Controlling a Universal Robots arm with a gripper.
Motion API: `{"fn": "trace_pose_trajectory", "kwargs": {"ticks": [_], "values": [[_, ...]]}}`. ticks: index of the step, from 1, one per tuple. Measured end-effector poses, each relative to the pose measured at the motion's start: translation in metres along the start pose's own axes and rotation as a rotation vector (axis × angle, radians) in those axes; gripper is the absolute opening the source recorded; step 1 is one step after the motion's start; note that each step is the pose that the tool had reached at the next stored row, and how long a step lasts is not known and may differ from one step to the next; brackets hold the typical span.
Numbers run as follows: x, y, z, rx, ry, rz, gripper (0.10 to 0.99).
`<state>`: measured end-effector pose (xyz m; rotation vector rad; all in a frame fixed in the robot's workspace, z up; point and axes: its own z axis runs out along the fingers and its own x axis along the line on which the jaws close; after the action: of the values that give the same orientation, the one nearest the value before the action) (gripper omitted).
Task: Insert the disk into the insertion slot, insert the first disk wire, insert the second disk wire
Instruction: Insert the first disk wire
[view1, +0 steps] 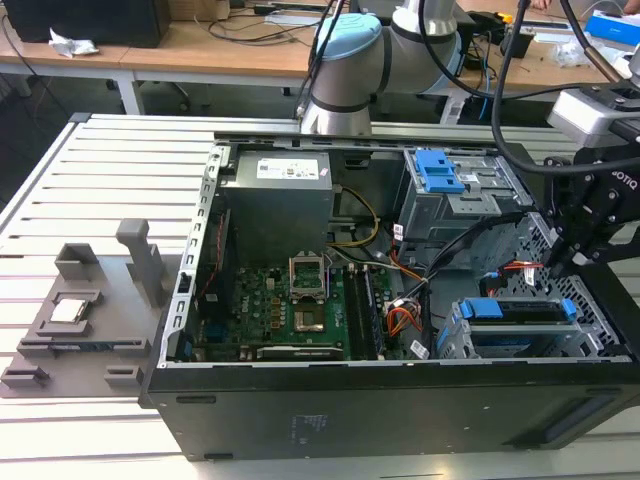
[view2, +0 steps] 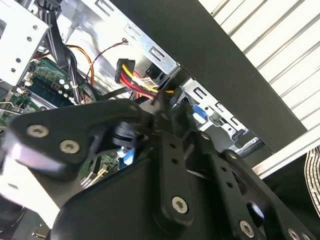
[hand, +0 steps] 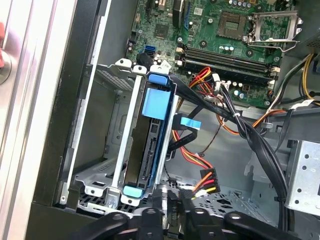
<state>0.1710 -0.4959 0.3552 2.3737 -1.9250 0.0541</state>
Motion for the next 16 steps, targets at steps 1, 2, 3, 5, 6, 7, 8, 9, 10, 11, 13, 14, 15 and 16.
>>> {"fn": "trace_pose_trajectory", "kwargs": {"ticks": [1,2,3,5,6,7,8,9,10,11,13,14,15,16], "values": [[0.0000,0.0000,0.0000,0.000,0.0000,0.000,0.216],[0.0000,0.0000,0.0000,0.000,0.0000,0.000,0.169],[0.0000,0.0000,0.0000,0.000,0.0000,0.000,0.169],[0.0000,0.0000,0.0000,0.000,0.0000,0.000,0.169],[0.0000,0.0000,0.0000,0.000,0.0000,0.000,0.169],[0.0000,0.0000,0.0000,0.000,0.0000,0.000,0.169],[0.0000,0.0002,0.0001,0.000,-0.0001,0.000,0.169],[-0.0005,0.0020,0.0002,0.000,-0.0003,0.000,0.169],[-0.0011,0.0052,0.0002,0.000,0.0000,0.000,0.169],[-0.0024,0.0112,0.0004,0.000,-0.0001,0.000,0.169],[-0.0040,0.0189,0.0005,0.000,0.0000,0.000,0.169],[-0.0045,0.0213,0.0006,0.000,0.0000,0.000,0.169],[-0.0050,0.0240,0.0008,0.000,0.0000,0.000,0.169],[-0.0050,0.0270,0.0010,0.000,0.0000,0.000,0.169]]}}
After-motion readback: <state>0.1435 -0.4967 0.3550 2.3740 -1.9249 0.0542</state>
